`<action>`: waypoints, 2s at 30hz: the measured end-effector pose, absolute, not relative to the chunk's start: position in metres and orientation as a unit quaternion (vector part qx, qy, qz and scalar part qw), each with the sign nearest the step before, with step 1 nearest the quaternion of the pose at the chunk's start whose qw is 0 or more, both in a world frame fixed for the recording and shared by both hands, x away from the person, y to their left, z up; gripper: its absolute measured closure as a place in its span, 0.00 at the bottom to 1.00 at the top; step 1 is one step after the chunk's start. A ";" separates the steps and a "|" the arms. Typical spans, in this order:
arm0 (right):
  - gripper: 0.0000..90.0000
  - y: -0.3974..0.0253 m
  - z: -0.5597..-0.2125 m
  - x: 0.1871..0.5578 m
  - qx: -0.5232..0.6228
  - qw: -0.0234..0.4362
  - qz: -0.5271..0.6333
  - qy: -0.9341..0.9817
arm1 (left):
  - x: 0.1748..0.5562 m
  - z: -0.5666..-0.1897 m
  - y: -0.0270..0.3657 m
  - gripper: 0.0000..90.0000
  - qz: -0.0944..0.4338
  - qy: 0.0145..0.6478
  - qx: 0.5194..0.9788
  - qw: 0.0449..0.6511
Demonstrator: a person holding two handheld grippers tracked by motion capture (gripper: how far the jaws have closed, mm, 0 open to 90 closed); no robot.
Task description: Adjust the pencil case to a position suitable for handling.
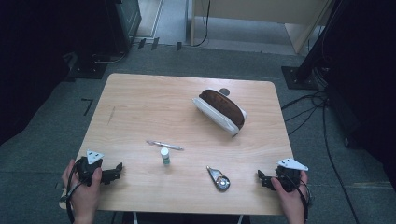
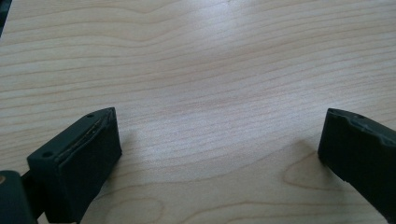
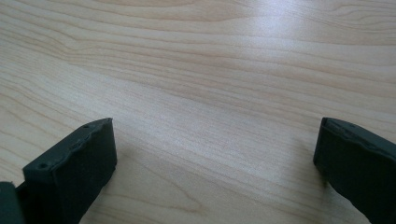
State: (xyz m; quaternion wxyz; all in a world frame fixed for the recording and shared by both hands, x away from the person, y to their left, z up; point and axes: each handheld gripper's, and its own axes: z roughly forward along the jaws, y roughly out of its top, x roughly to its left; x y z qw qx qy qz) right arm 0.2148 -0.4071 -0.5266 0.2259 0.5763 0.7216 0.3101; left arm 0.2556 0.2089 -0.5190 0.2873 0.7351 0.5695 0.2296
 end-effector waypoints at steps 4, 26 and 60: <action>0.00 -0.407 -0.527 0.215 0.576 0.226 0.310 0.722 | 0.256 -0.519 0.209 0.00 0.230 0.569 0.735 0.288; 0.42 -0.389 -0.467 0.225 0.556 0.237 0.409 0.683 | 0.257 -0.519 0.208 0.00 0.230 0.571 0.734 0.286; 0.58 -0.331 -0.413 0.343 0.454 0.241 0.428 0.744 | 0.259 -0.519 0.207 0.00 0.230 0.571 0.734 0.287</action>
